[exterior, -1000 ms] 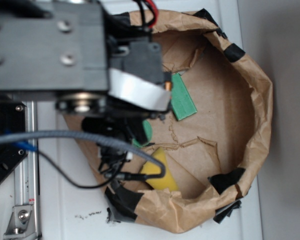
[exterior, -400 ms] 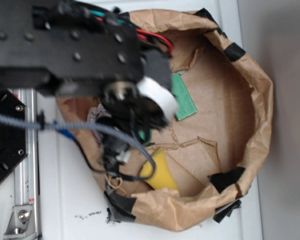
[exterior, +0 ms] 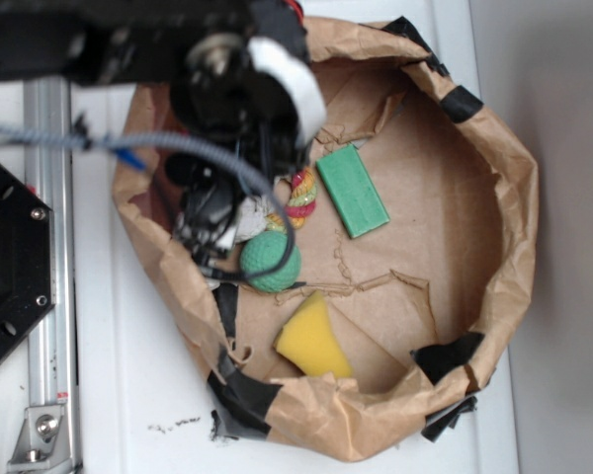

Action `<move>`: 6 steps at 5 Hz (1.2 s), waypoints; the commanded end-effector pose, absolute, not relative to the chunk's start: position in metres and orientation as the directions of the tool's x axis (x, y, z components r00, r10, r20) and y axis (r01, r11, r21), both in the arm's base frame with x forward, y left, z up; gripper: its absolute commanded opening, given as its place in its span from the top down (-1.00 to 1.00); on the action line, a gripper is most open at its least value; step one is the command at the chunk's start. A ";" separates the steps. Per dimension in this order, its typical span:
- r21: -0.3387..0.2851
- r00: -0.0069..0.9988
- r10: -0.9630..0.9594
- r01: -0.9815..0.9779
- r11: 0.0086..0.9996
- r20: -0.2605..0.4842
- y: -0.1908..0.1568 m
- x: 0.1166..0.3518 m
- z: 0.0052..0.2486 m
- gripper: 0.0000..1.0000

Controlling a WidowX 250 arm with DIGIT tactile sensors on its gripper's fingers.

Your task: Grab the green block.

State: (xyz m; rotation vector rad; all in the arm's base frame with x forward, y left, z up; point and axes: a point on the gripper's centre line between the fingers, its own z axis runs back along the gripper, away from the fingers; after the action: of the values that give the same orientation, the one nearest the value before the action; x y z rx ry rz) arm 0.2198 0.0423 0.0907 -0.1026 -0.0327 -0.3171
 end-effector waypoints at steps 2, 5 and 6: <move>0.108 0.850 -0.524 0.517 0.849 0.053 0.030 0.272 0.067 -1.00; 0.137 0.788 -0.615 0.612 0.779 -0.029 0.028 0.280 -0.001 -1.00; 0.178 0.913 -0.402 0.385 0.906 0.070 0.039 0.258 0.010 1.00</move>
State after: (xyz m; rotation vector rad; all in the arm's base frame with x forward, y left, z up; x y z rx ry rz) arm 0.2650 0.0412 0.0134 0.1667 -0.1276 -0.3956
